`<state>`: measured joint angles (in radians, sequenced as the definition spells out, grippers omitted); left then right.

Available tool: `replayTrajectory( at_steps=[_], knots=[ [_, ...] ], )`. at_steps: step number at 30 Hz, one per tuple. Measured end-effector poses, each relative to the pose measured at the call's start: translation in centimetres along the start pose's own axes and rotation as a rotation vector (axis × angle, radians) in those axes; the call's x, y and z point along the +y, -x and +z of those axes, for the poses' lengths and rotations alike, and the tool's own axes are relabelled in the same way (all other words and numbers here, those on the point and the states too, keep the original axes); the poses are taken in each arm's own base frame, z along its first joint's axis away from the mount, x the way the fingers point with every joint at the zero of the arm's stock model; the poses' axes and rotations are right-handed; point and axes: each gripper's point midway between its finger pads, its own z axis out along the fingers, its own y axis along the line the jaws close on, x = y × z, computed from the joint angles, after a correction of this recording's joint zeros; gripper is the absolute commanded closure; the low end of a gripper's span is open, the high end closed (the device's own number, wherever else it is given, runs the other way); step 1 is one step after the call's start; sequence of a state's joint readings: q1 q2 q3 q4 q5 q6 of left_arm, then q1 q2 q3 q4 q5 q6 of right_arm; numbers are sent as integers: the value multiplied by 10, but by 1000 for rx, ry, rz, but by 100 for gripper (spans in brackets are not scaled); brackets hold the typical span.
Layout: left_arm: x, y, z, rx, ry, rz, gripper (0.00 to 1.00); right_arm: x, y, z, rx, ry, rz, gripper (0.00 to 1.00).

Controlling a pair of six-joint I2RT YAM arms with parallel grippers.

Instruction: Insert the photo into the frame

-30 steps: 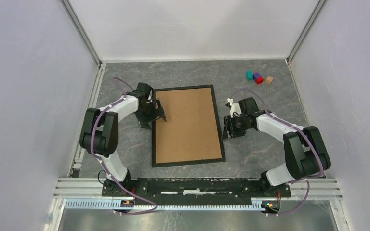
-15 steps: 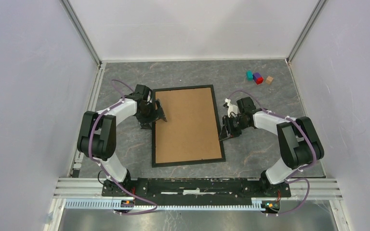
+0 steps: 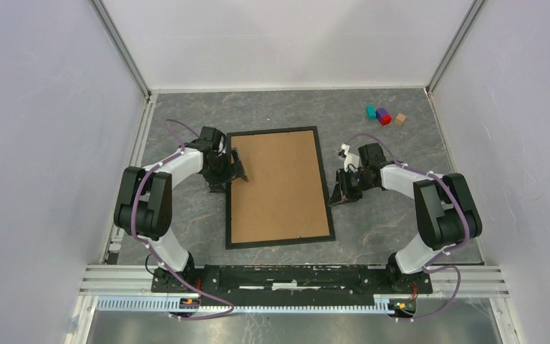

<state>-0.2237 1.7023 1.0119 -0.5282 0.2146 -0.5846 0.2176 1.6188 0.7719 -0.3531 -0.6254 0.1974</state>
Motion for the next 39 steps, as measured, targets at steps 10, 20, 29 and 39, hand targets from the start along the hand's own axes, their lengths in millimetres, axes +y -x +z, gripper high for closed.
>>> replayTrajectory(
  at_steps=[10,20,29,39],
  knots=[
    [0,0,0,-1,-5,-2,6,6,-3,5,22,6,-36,73],
    [0,-1,0,-10,-12,1,6,5,-4,7,46,-26,-45,79],
    [0,-1,0,-29,-25,6,6,5,-4,7,48,-6,-7,78],
    [0,-1,0,-29,-27,6,5,4,-5,7,37,24,13,92]
  ],
)
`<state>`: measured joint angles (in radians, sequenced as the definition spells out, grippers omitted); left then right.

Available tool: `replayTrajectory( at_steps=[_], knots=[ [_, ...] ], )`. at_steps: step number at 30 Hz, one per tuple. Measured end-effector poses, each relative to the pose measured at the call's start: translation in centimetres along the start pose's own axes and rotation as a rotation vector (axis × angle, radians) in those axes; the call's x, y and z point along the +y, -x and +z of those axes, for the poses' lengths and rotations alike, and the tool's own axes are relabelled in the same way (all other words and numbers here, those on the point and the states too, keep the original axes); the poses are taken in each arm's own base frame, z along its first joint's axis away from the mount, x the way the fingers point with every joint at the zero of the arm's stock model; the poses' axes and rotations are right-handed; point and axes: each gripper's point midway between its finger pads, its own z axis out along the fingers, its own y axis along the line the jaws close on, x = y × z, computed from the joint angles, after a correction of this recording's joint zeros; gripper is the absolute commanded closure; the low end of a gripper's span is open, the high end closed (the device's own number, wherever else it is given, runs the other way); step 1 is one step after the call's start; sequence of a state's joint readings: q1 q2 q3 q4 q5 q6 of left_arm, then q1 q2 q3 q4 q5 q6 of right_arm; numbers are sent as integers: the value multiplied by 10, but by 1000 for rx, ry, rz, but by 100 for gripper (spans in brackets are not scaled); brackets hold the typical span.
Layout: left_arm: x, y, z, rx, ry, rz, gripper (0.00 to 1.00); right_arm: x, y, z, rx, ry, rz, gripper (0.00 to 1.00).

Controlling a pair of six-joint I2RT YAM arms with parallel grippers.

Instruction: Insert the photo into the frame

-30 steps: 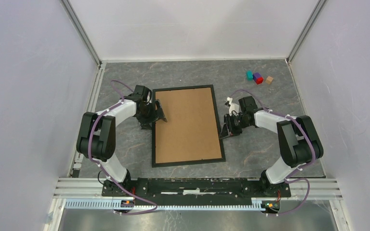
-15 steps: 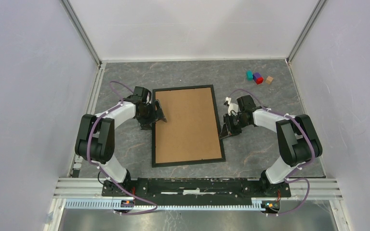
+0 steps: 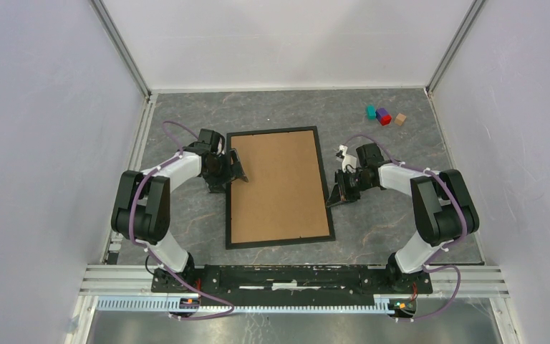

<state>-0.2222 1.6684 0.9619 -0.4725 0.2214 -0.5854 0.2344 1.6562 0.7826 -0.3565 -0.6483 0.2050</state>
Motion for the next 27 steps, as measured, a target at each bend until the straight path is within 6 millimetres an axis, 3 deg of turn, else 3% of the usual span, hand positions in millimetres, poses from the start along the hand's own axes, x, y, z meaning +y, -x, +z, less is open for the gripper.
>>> replayTrajectory(
  at_steps=[10,17,24,27],
  knots=[
    [-1,-1,-1,-43,-29,-9,5,0,0,1,4,-65,6,82],
    [-2,-2,-1,-68,-26,-3,5,0,-4,8,-8,-171,-10,67],
    [-1,3,0,-100,-7,-1,5,3,-3,16,-29,-246,-10,58],
    [0,5,0,-108,-3,0,4,6,-2,18,-25,-282,-38,49]
  ],
)
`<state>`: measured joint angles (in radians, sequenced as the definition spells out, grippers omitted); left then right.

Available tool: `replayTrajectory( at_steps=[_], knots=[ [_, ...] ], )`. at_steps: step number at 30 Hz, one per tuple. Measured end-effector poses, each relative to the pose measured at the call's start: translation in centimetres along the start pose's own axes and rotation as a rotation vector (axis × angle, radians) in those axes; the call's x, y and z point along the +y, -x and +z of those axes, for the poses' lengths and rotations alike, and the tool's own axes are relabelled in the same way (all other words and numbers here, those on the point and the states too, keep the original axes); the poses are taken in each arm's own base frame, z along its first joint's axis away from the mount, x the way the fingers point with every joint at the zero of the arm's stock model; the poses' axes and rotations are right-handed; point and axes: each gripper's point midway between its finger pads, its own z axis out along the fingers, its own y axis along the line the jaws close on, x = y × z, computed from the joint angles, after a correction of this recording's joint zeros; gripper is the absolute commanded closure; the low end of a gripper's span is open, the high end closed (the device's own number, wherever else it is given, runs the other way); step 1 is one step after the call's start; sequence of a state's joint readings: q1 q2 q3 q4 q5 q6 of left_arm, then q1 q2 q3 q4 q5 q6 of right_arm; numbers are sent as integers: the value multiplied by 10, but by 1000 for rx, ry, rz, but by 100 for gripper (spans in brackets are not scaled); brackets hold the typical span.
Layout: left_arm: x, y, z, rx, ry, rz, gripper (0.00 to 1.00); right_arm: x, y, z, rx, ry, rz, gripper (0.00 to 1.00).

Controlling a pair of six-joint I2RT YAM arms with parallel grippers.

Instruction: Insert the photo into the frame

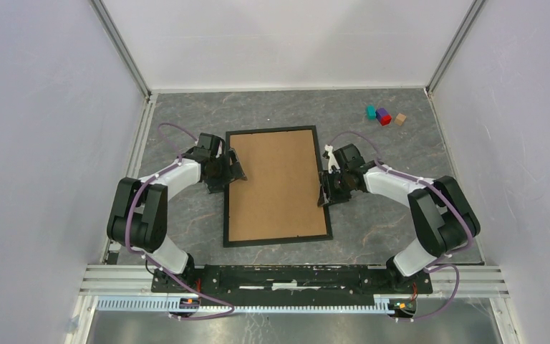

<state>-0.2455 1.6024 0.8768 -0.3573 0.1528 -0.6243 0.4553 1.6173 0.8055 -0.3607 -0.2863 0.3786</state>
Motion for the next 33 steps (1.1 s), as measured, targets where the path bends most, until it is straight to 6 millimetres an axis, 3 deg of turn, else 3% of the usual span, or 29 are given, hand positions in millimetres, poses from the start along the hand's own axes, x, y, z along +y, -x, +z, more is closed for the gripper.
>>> replayTrajectory(
  at_steps=[2,5,10,12,15,17,23,33],
  knots=[
    [0,0,0,-1,2,0,4,5,1,-2,1,22,-10,34],
    [0,0,-1,1,-1,1,4,16,9,-12,-22,70,-46,29],
    [-12,-11,0,42,-45,18,4,1,27,-25,-17,15,-75,41],
    [-17,-16,0,63,-66,24,4,-3,53,-29,-51,7,-69,46],
    [-22,-21,-1,89,-91,25,5,-11,93,-34,-134,20,-61,46],
    [-22,-21,-1,96,-96,20,5,-21,103,-37,-156,25,-40,49],
    [-20,-18,-1,127,-100,-10,6,-54,123,-30,-148,-10,-17,58],
    [-19,-18,0,153,-112,-29,6,-54,130,2,-101,83,8,70]
  ],
)
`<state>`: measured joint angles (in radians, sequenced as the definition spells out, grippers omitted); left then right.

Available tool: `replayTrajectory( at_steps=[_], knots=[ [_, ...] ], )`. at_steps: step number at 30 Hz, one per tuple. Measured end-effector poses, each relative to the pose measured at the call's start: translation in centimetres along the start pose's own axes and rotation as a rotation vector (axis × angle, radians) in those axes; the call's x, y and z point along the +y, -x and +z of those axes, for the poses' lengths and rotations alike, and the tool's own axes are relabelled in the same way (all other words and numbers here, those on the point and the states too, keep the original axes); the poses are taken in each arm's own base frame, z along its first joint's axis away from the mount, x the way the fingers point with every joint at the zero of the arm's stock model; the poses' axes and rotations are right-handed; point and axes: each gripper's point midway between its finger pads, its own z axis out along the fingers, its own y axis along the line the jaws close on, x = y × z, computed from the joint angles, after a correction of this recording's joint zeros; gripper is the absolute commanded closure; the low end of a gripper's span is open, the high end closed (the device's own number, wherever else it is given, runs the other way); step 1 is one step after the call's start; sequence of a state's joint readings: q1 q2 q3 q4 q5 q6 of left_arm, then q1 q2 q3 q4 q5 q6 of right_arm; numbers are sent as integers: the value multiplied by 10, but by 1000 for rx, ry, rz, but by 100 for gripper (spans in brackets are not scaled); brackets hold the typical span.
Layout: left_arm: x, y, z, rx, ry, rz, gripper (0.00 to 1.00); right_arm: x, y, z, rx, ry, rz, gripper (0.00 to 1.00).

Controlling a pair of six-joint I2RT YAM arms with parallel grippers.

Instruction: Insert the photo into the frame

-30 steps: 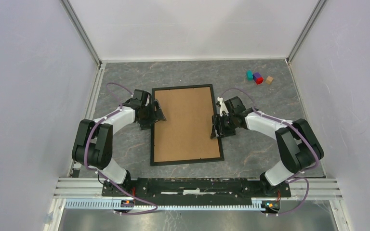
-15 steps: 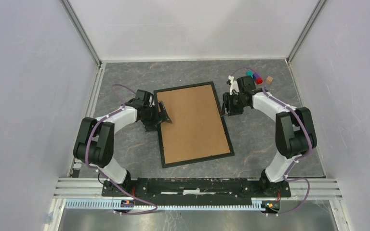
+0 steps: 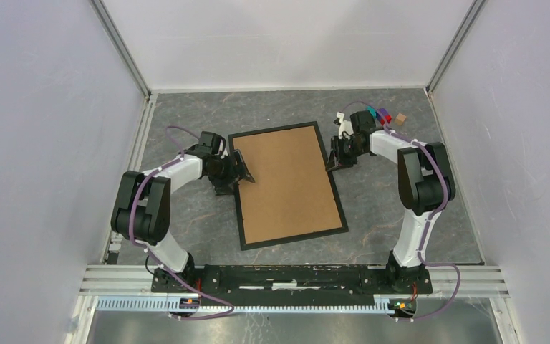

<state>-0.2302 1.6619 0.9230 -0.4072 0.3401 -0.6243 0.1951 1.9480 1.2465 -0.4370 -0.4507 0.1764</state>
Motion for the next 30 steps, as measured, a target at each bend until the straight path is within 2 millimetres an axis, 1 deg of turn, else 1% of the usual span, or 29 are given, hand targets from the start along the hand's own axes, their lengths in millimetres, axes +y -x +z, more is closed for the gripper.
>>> replayTrajectory(
  at_steps=[3,9,15,18,25,30],
  knots=[
    [0,0,0,2,-2,0,6,2,1,2,1,15,5,72],
    [-1,-1,1,7,-9,0,6,0,9,0,-16,35,18,69],
    [-1,-1,1,8,-9,0,6,-10,17,-5,-51,54,52,70],
    [-1,-1,1,8,-10,0,6,-14,17,-4,-52,55,60,71],
    [-1,-1,1,12,-15,-5,6,-8,17,2,-37,98,63,71],
    [-2,-1,1,14,-19,-6,6,-5,18,5,-32,110,59,73]
  ],
)
